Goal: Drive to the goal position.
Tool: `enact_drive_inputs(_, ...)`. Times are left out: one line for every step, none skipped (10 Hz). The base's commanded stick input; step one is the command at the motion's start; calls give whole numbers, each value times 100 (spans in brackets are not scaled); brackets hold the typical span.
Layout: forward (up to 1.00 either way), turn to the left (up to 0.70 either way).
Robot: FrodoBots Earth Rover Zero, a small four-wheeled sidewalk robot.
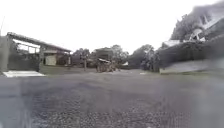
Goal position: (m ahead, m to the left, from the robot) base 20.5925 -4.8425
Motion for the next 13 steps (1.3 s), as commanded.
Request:
enact_drive_inputs(70,0)
enact_drive_inputs(70,0)
enact_drive_inputs(70,0)
enact_drive_inputs(70,0)
enact_drive_inputs(70,0)
enact_drive_inputs(70,0)
enact_drive_inputs(70,0)
enact_drive_inputs(70,-23)
enact_drive_inputs(70,-35)
enact_drive_inputs(70,-35)
enact_drive_inputs(70,-35)
enact_drive_inputs(70,-35)
enact_drive_inputs(70,-13)
